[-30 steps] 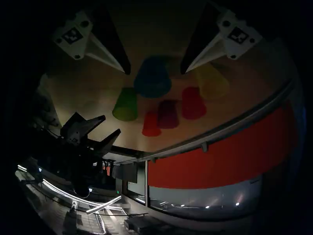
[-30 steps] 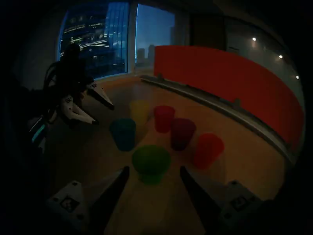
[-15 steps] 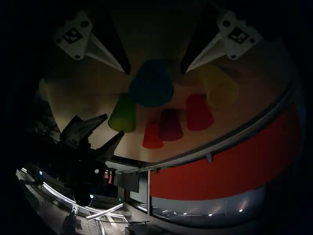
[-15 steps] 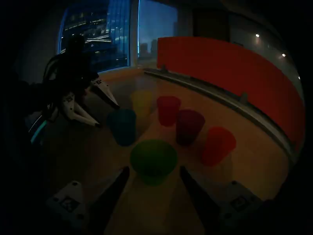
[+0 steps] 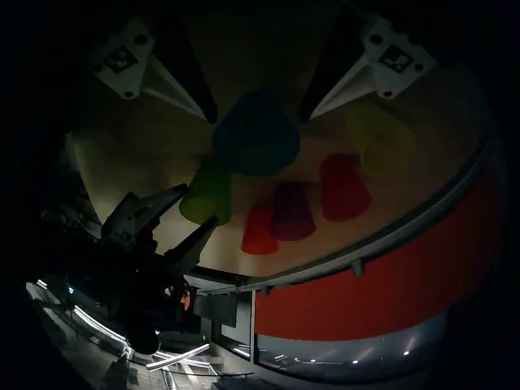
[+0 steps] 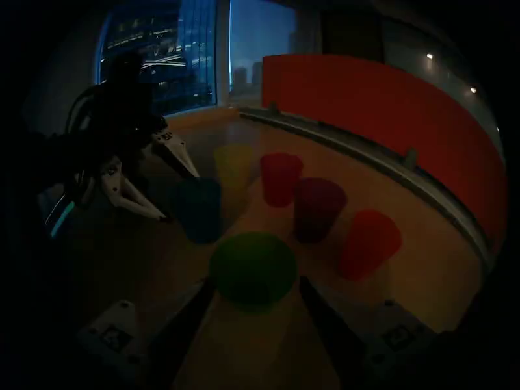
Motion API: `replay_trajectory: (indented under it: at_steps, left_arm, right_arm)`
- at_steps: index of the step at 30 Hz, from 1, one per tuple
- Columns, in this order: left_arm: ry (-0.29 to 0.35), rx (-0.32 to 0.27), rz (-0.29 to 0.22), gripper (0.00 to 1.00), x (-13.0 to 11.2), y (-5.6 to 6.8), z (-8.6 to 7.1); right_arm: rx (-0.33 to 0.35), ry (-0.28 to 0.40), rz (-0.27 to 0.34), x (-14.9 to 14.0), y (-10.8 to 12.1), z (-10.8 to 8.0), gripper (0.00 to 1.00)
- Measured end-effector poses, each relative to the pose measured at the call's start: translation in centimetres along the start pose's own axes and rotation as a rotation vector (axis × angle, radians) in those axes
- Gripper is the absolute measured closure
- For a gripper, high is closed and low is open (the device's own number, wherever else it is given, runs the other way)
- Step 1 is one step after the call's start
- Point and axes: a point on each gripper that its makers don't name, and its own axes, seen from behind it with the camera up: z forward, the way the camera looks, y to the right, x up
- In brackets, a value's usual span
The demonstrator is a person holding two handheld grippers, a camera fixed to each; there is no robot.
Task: Pour water
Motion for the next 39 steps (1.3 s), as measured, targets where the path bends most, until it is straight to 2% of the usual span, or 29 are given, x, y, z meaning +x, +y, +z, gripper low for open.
replay_trajectory:
  at_steps: [18,26,39]
  left_arm:
    - [-0.004,-0.021,0.01,0.09,0.9,0.3,1.9]
    - [-0.016,-0.008,0.034,0.1,0.8,0.1,2.2]
    - [-0.015,-0.013,0.022,0.12,0.9,0.1,2.1]
  right_arm:
    - [0.014,-0.006,-0.003,0.3,0.1,1.6,0.0]
    - [0.017,-0.008,-0.008,0.2,0.1,1.7,0.0]
    - [0.017,-0.001,-0.001,0.2,0.1,1.9,0.0]
